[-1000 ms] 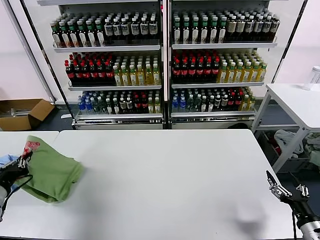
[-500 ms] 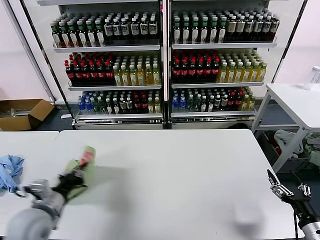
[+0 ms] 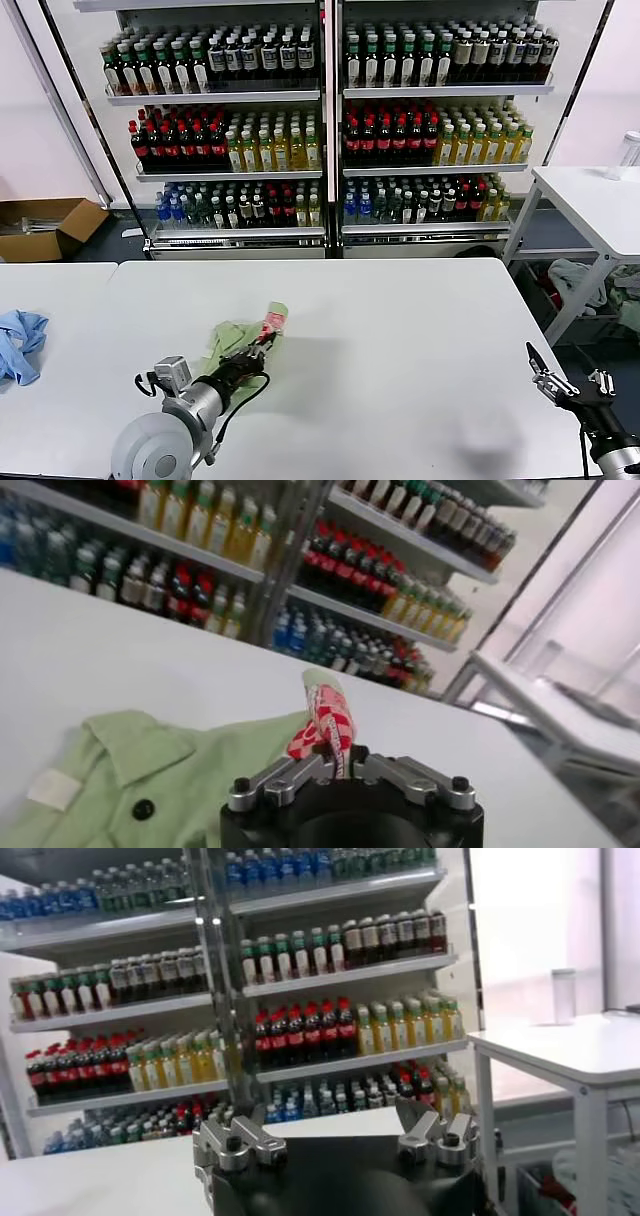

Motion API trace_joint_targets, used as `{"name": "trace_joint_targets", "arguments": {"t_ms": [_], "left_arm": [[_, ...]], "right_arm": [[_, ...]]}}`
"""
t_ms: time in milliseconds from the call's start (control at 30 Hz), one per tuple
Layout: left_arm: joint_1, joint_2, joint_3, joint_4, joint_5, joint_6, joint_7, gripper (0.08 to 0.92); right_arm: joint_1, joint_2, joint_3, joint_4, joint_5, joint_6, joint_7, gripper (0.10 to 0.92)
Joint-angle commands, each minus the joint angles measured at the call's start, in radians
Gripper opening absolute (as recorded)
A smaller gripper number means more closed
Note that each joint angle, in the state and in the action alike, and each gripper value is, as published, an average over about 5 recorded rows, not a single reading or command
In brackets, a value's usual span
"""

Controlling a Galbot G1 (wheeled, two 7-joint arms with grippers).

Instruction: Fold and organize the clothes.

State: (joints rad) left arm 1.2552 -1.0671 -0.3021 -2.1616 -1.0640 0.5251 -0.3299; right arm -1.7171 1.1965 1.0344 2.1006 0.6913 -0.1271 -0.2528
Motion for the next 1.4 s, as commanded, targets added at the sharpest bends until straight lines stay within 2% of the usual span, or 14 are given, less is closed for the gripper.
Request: {"name": "trace_joint_targets", "arguments": {"t_ms": [33,233,367,533,700,933,1400], "left_arm": [[-0.044,-0.031,0.044,0.000,-0.183,-0.114,0.039,0.234],[-0.042,-0.024,-0.030,-0.025,-0.205,-0.154,0.072,0.407],[-0.039,0.022,-0.134,-0.007,-0.144,-0.156,0.103,0.528],[-0.012,0.076,-0.244,0.046,0.129,-0.153,0.171,0.667],[0.018,0.062,-0.307,0.051,0.185,-0.158,0.180,0.795],[0.093,0.010,-0.322,-0.013,0.194,-0.165,0.173,0.822],[0.175,-0.006,-0.373,-0.076,0.182,-0.168,0.171,0.823]], "right_arm": [[0.019,-0.016,-0.047,0.011,-0.036,-0.011,0.002,0.823],[0.036,-0.029,-0.128,0.031,-0.054,-0.030,0.010,0.823],[0.064,-0.065,-0.263,0.043,-0.081,-0.085,0.027,0.823],[0.211,-0.187,-0.533,0.038,-0.077,-0.215,0.073,0.823],[0.425,-0.266,-0.844,-0.007,-0.131,-0.303,0.112,0.823],[0.646,-0.234,-1.140,-0.144,-0.324,-0.339,0.148,0.823],[0.700,-0.172,-1.237,-0.206,-0.307,-0.392,0.193,0.822]]}}
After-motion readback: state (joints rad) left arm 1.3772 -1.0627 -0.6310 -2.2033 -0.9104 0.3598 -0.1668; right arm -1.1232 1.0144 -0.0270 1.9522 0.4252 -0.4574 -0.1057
